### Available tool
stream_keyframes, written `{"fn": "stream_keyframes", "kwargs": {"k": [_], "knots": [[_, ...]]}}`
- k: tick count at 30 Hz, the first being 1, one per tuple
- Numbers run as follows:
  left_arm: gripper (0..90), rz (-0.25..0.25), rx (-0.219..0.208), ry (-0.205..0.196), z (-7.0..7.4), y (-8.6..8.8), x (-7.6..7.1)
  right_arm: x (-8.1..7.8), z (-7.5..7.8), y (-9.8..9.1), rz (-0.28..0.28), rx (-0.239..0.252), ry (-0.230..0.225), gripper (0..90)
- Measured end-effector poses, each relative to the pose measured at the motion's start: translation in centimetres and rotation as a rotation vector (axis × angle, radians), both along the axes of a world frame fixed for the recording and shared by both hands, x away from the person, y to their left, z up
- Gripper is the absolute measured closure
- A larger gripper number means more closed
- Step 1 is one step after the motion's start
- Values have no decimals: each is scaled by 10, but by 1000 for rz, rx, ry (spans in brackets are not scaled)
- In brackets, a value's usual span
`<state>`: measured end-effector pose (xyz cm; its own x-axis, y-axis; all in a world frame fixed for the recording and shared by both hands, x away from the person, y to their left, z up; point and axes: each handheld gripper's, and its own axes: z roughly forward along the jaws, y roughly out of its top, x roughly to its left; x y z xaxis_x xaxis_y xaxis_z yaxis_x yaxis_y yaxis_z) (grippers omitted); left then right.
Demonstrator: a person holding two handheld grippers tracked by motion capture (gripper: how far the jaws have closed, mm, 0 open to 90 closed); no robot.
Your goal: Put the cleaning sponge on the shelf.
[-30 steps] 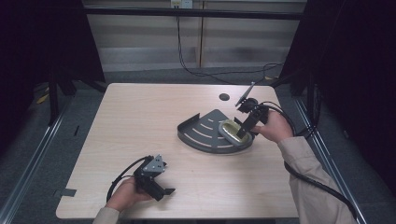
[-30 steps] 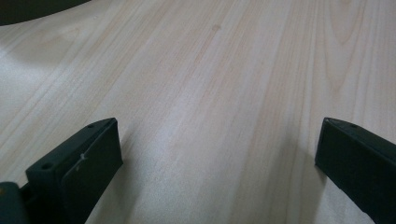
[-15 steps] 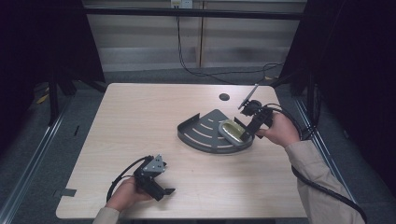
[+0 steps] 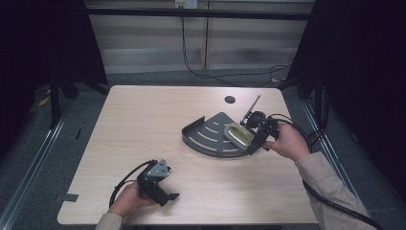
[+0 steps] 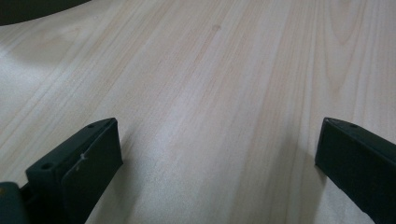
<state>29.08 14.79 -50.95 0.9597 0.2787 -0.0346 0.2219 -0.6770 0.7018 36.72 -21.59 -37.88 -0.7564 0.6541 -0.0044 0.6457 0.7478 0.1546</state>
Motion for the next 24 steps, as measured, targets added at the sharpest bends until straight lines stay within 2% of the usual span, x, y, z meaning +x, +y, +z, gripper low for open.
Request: {"fn": "stream_keyframes", "kwargs": {"k": [8, 24], "knots": [[0, 0, 0, 0, 0, 0, 0, -14, -5, 4, 42, 4, -6, 171], [0, 0, 0, 0, 0, 0, 0, -40, -27, 1, 70, 42, 4, 157]]}}
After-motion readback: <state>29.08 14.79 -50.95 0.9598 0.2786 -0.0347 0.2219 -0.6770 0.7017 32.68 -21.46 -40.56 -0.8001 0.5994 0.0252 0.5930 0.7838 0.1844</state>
